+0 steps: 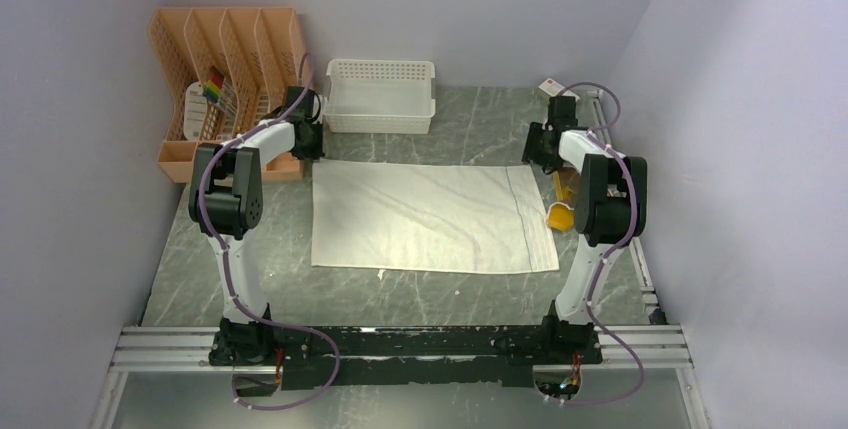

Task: Roll the towels
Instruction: Fold the towel at the center of the board.

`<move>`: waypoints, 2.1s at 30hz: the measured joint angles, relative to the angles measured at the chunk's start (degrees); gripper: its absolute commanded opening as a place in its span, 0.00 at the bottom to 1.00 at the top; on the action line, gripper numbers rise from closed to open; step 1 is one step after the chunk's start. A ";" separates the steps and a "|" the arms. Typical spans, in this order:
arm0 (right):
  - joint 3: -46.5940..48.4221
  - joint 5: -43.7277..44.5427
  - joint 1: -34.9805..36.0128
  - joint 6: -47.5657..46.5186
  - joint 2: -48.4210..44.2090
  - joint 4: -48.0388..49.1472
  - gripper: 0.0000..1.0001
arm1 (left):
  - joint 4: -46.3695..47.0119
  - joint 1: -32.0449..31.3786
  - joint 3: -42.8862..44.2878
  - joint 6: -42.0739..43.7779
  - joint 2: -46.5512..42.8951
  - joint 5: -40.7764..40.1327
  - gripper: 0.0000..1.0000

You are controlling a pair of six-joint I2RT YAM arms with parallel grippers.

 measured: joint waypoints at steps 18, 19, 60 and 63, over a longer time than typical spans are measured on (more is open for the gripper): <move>-1.95 2.08 1.57 -2.08 0.66 1.75 0.38 | -0.02 0.00 0.00 0.02 0.02 0.02 0.07; -1.95 2.29 1.73 -2.23 0.66 1.75 0.37 | -0.02 0.00 0.00 0.04 0.02 0.02 0.07; 13.77 3.23 2.19 -0.63 -3.50 -3.37 0.00 | -0.09 0.92 15.93 2.12 2.03 0.28 0.07; 12.94 3.23 2.19 0.13 -4.55 -3.87 0.00 | 2.29 0.94 12.83 2.10 0.83 0.33 0.07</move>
